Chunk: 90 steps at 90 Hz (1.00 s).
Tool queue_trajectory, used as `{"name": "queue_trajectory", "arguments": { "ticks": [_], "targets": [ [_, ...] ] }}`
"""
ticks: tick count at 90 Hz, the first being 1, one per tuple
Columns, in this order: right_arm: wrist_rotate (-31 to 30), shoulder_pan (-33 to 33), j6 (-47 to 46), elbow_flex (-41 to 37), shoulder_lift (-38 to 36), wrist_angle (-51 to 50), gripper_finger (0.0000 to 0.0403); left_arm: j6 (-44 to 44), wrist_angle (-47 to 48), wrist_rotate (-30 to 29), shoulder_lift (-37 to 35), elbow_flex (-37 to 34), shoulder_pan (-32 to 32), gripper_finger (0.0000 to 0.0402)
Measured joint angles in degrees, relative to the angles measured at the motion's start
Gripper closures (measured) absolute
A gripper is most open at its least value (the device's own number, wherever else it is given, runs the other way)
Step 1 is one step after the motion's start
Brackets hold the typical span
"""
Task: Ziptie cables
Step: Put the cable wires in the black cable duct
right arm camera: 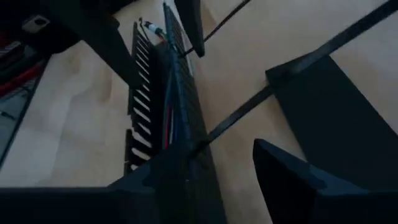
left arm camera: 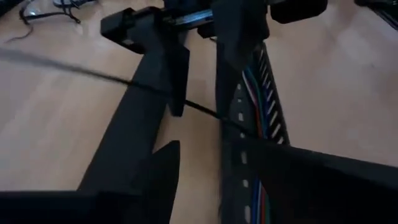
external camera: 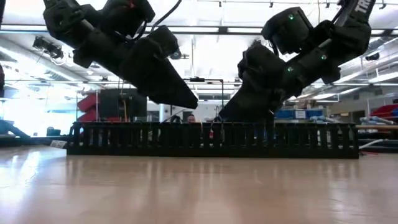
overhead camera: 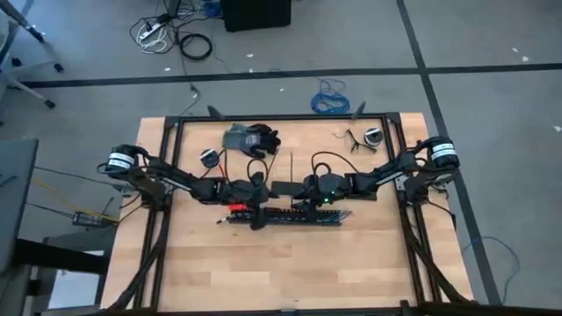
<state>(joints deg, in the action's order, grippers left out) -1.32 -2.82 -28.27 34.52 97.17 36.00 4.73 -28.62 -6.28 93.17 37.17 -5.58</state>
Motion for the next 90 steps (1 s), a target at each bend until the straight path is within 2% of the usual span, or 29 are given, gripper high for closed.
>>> {"name": "queue_trajectory", "arguments": {
  "ticks": [17,41,52,67,90],
  "targets": [
    [-1.0,0.0,0.9,0.0,0.0,0.95,0.0238,0.24,-0.51,0.15,0.36,0.0,0.02,0.0204],
    [-1.07,-0.02,1.36,0.0,0.24,2.53,0.0277,1.2,-5.62,2.16,4.96,0.02,0.02,0.0204],
    [-1.08,-0.33,1.54,0.0,0.24,2.46,0.0316,1.2,-6.7,2.14,5.06,0.02,0.02,0.0204],
    [-1.07,-0.88,4.19,0.0,0.24,2.69,0.0393,1.26,-6.73,2.43,5.09,0.02,0.02,0.0204],
    [-3.21,-2.1,4.35,0.0,0.24,3.19,0.0401,1.29,-7.56,2.51,5.84,0.07,0.02,0.0204]
  ]
}}
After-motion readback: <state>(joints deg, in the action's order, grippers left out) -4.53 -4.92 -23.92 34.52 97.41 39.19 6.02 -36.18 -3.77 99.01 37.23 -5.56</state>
